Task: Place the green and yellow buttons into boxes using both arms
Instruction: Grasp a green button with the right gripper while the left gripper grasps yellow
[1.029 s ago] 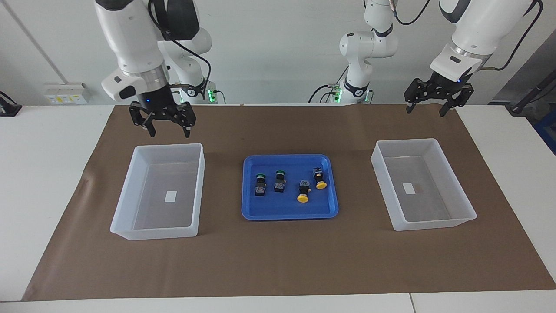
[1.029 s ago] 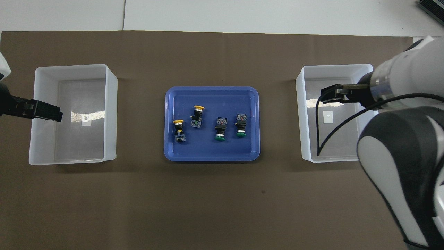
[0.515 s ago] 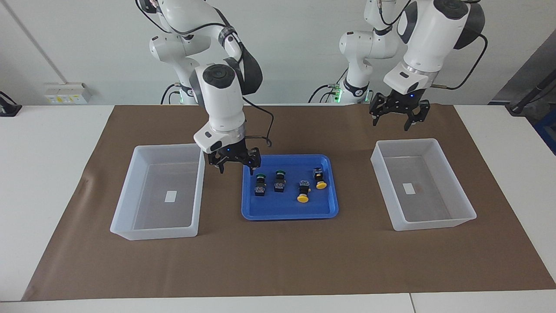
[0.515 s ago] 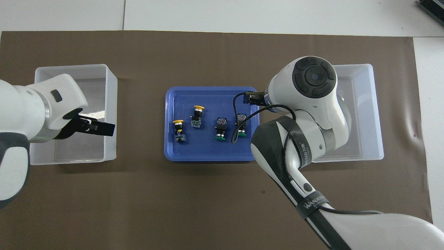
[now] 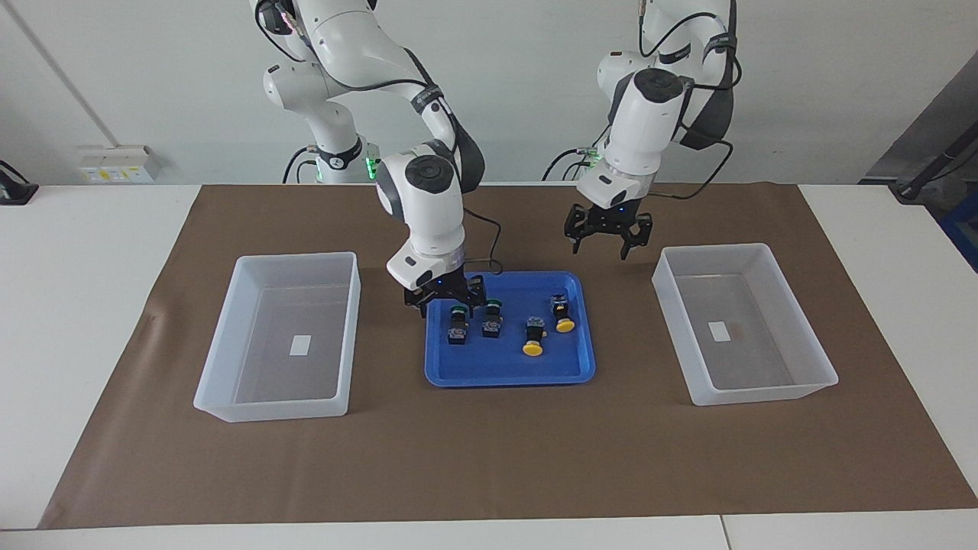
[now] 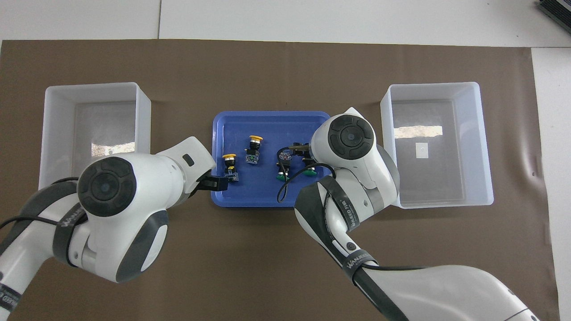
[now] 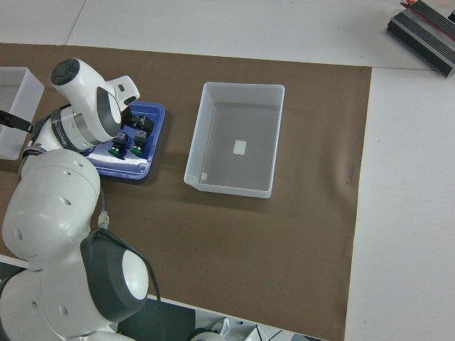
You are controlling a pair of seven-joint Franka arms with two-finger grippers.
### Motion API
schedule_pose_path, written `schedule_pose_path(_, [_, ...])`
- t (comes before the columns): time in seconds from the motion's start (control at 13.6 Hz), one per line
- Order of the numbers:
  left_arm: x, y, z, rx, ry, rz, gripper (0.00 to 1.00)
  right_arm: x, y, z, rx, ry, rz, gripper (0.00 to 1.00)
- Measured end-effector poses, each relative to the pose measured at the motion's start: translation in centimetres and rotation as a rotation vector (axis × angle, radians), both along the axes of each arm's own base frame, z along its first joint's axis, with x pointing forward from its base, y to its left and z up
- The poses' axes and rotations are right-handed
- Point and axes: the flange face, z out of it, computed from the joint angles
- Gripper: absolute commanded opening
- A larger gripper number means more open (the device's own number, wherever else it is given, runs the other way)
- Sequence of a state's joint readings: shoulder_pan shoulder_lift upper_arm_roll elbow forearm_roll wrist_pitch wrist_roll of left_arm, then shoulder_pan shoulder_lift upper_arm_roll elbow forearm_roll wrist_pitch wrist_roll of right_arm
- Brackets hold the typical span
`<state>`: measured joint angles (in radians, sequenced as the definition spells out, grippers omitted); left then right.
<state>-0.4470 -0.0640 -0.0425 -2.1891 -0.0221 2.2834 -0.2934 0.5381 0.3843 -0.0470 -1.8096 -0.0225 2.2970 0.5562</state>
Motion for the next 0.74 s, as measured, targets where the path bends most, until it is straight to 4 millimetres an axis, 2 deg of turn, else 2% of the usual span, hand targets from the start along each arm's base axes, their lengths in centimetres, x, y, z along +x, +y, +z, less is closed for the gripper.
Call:
schedule_pose_path(0.07, [-0.1,-1.1,-1.8,-0.014,-0.013,0.013,1.0,-0.1,0.5,-1.3,-0.004,0.006,0.007,0.78])
schedule_pose_path(0.22, [-0.3,-1.6,-4.5,-0.038,-0.049,0.022,1.0,0.0,0.7,-2.9,-0.008,0.012,0.011,0.73])
schedule_pose_path(0.44, [-0.3,-2.4,-7.8,-0.055,-0.069,0.025,1.0,-0.1,0.8,-3.6,-0.012,0.017,0.012,0.7])
schedule_pose_path(0.51, [-0.2,-3.0,-8.9,-0.065,-0.076,0.036,1.0,-0.1,0.8,-3.6,-0.012,0.018,0.012,0.66])
schedule_pose_path(0.59, [-0.1,-3.2,-10.1,-0.069,-0.076,0.044,1.0,-0.1,0.8,-3.7,-0.012,0.017,0.013,0.53])
schedule_pose_path(0.66, [0.1,-3.2,-11.3,-0.067,-0.072,0.05,1.0,0.0,0.9,-3.8,-0.01,0.013,0.013,0.22])
schedule_pose_path(0.74, [0.2,-3.2,-12.3,-0.065,-0.069,0.053,0.98,0.0,0.9,-4.0,-0.009,0.012,0.014,0.0])
